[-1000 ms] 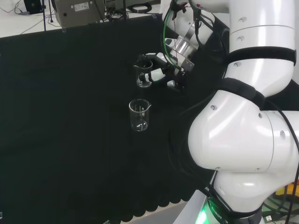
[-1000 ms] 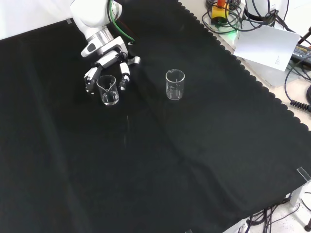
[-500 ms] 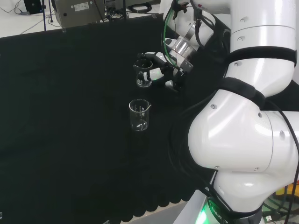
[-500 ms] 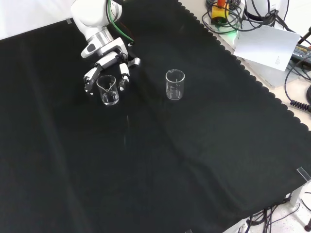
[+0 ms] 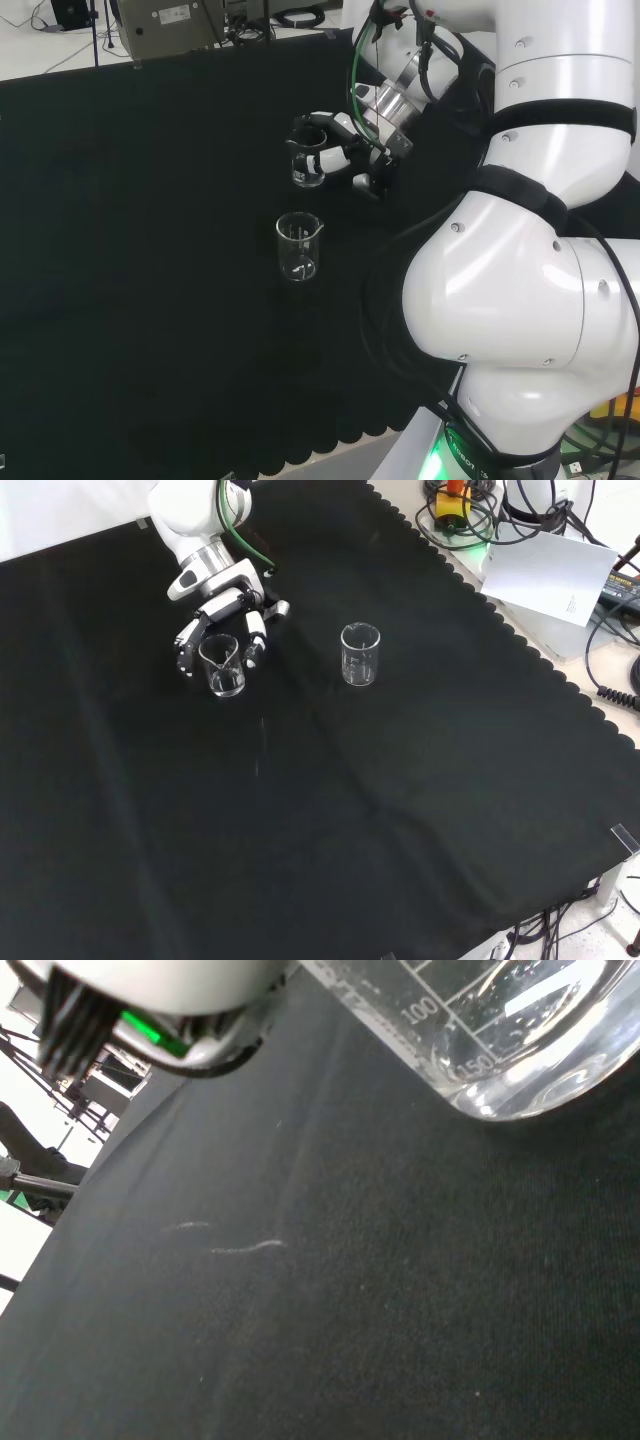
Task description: Pick up the beaker on the right.
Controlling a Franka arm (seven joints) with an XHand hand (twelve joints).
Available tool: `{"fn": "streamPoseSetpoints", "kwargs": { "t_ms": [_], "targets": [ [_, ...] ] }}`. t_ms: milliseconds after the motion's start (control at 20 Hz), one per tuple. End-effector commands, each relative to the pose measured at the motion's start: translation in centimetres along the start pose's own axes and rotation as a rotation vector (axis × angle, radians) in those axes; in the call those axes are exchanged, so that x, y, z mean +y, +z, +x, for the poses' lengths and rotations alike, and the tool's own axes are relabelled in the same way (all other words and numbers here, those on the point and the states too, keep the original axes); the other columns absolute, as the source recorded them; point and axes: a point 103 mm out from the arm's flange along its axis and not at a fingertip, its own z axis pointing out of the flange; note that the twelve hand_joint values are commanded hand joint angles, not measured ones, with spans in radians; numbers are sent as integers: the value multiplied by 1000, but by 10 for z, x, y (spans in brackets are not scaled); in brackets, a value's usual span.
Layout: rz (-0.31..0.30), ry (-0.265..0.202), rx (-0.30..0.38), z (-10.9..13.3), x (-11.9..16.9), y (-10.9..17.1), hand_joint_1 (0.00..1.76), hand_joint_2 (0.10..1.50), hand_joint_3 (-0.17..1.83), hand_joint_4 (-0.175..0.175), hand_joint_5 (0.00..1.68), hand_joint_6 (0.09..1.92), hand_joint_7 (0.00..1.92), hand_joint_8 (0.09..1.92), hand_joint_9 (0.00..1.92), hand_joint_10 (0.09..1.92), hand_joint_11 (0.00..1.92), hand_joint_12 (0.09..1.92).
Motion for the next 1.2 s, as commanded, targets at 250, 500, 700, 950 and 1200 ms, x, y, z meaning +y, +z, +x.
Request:
{"fn": "streamPoseSetpoints", "kwargs": {
  "t_ms": [250, 500, 700, 950, 1200],
  "targets": [
    [15, 15, 8, 0, 5, 5, 1039, 591, 666, -34, 607, 917, 453, 720, 631, 572, 377, 1269],
    [-17, 34, -30, 0, 8, 5, 1113, 892, 347, -47, 978, 949, 632, 717, 860, 482, 713, 1119],
    [-108, 33, -101, 11, 7, -8, 1179, 861, 321, -122, 1197, 682, 981, 616, 1178, 315, 1115, 877],
    [-169, -17, -200, 39, 6, -45, 1308, 842, 229, -174, 1389, 293, 1447, 221, 1613, 87, 1429, 668],
    [-131, -45, -264, 59, -8, -74, 1193, 744, 397, 21, 1470, 193, 1723, 139, 1769, 87, 1489, 606]
  ]
}}
